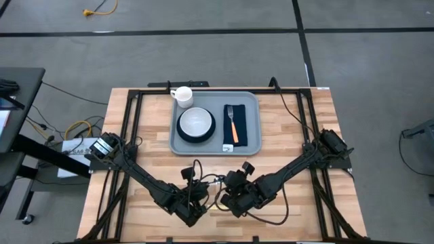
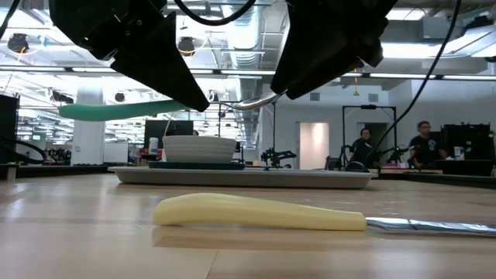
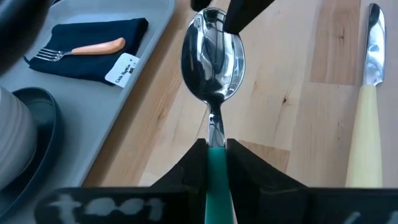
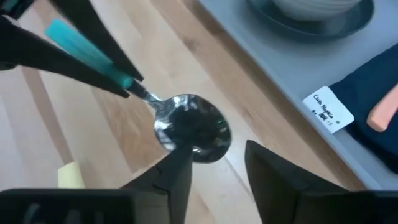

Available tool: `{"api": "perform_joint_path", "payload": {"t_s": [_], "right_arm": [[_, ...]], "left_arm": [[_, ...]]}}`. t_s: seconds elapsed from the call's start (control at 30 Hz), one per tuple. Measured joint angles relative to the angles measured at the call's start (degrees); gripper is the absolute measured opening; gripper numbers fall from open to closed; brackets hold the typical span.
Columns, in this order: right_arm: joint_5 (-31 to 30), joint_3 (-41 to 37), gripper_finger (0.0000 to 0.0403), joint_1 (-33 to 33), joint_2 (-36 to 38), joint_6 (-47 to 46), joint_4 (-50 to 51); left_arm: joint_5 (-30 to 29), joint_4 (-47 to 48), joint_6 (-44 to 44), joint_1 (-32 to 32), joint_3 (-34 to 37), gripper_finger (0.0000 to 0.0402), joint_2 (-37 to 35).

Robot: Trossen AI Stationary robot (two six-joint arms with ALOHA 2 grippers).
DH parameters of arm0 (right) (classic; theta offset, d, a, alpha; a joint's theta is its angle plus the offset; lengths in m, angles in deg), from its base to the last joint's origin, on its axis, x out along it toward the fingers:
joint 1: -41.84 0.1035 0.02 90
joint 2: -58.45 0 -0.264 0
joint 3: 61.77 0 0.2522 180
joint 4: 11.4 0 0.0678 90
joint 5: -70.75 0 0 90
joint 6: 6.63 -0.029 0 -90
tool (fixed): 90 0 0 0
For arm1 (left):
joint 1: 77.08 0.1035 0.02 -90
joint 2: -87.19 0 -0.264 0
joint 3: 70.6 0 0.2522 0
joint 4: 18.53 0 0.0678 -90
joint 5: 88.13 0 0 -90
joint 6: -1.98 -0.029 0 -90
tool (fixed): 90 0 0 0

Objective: Set up tray
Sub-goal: Put the blue spoon on the blue napkin to the left of the orange fork

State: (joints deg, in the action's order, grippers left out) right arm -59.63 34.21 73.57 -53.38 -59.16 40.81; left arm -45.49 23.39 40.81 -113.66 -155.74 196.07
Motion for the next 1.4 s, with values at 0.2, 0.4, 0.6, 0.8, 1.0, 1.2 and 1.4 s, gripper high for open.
{"api": "perform_joint_path", "payload": {"t_s": [0.2,0.4,0.6,0.8,1.0,1.2,1.4], "right_arm": [[0.0,0.0,0.0183,-0.8,0.0,1.0,-0.1],[3.3,0.0,0.0125,-2.5,0.0,3.8,-1.0],[5.4,0.0,0.0014,-3.4,0.0,8.8,-4.8],[4.3,0.0,0.0004,-2.8,0.1,9.8,-5.4],[3.3,0.0,0.0002,-2.3,0.1,11.2,-5.3],[3.0,0.0,0.0001,-2.0,0.2,13.2,-2.9],[3.4,3.0,0.0000,-3.2,0.1,12.7,9.8]], "left_arm": [[0.0,-0.3,0.0,0.0,0.0,0.0027,0.0],[0.1,-1.1,0.0,0.0,0.0,0.0027,0.0],[0.3,-0.3,-0.1,-0.1,0.0,0.0027,0.0],[0.5,0.2,-0.1,0.0,0.0,0.0027,0.0],[0.6,0.0,0.4,0.0,0.0,0.0027,0.0],[2.7,-1.3,1.2,0.2,0.0,0.0039,0.0],[5.0,-1.4,2.2,0.4,-0.1,0.0053,-0.1]]}}
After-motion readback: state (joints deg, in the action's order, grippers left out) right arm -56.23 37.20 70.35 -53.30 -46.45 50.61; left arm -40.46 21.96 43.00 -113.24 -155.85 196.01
